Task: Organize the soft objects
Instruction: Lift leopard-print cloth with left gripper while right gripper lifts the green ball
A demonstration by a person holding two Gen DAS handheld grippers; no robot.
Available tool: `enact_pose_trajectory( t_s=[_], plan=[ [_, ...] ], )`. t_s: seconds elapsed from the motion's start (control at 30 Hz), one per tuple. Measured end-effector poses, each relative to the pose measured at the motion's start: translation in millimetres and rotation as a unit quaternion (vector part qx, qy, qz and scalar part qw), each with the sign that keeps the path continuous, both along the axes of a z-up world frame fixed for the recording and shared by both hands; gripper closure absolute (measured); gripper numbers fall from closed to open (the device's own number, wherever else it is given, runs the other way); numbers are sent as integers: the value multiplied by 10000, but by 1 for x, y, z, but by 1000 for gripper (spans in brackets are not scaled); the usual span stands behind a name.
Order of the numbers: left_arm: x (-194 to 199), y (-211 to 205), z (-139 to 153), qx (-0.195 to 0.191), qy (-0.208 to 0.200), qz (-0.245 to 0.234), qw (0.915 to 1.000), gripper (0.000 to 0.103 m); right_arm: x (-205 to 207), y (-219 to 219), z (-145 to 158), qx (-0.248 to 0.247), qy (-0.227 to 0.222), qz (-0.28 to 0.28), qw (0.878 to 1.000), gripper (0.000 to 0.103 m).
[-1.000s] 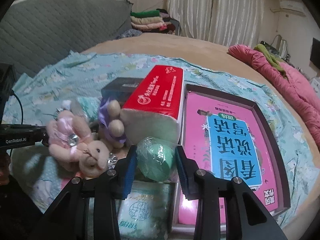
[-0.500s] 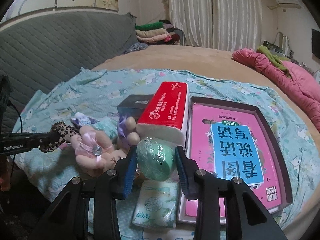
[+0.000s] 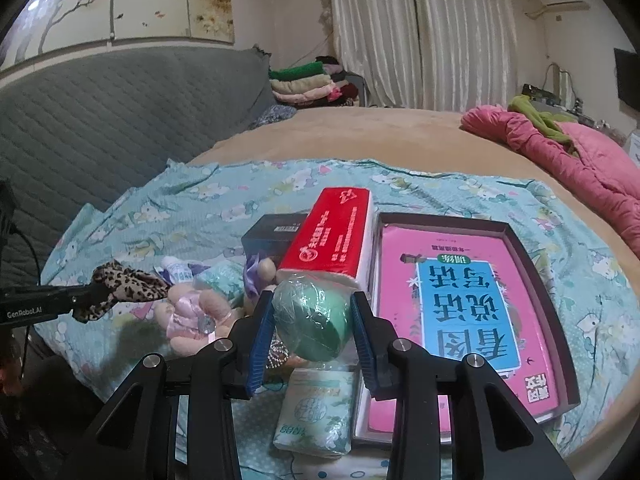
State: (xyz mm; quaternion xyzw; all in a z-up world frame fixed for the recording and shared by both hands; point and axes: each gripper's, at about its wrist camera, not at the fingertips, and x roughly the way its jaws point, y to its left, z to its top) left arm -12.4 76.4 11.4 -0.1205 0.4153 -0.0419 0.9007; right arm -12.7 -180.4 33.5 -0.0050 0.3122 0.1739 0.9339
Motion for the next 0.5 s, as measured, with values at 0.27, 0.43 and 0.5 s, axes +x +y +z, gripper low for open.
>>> enact_pose_trajectory(
  t_s=[0.27, 0.43, 0.5],
  plan=[
    [-6, -20, 23, 311, -274, -158, 9990, 94, -3, -16, 11, 195, -126, -196, 9995, 64],
    [-2, -42, 35, 311, -365, -405, 9980, 94, -5, -26, 16, 290, -224, -336, 9988, 64],
    [1, -52, 39, 289, -371, -510, 9976, 94, -6, -31, 17, 343, -250, -405, 9983, 64]
  ],
)
